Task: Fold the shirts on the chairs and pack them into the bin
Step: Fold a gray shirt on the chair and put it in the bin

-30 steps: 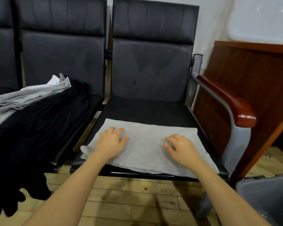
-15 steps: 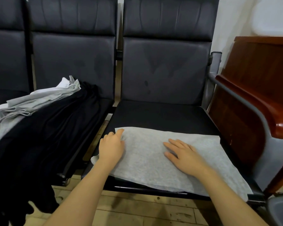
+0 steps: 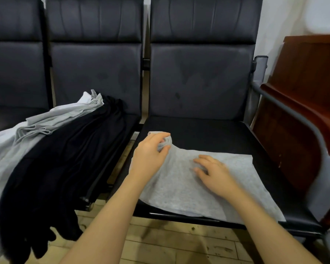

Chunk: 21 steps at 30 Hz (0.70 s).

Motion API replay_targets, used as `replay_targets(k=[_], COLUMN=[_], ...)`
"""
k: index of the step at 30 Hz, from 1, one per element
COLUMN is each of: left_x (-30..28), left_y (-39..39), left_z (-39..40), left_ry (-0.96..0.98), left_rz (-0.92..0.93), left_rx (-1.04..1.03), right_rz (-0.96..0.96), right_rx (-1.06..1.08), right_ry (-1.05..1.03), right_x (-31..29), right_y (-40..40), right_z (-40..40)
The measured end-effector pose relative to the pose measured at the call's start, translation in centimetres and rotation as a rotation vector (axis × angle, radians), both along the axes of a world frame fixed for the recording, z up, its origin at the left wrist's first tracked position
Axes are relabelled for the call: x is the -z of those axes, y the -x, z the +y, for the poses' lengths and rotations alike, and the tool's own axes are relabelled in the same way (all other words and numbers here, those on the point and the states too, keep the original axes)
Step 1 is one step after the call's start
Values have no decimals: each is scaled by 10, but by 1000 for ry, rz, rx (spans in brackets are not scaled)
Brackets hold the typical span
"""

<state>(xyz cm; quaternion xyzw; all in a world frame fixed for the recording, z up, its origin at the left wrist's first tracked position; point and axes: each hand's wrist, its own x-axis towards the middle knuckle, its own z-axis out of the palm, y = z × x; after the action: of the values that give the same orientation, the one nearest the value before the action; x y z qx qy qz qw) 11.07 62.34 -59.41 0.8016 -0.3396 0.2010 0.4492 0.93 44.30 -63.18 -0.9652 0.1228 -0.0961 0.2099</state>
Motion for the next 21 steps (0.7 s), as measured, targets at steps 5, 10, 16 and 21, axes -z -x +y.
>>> replay_targets(k=[5, 10, 16, 21], left_x=[-7, -6, -6, 3], left_y=[25, 54, 82, 88], left_z=[-39, -82, -129, -158], left_ry=[-132, -214, -143, -148], left_rz=[-164, -230, 30, 68], left_rx=[146, 235, 342, 404], right_rz=[145, 119, 21, -333], right_rx=[110, 208, 199, 285], right_ry=[114, 138, 93, -239], right_x=[-11, 1, 14, 16], right_y=[45, 81, 87, 89], right_z=[-43, -70, -76, -80])
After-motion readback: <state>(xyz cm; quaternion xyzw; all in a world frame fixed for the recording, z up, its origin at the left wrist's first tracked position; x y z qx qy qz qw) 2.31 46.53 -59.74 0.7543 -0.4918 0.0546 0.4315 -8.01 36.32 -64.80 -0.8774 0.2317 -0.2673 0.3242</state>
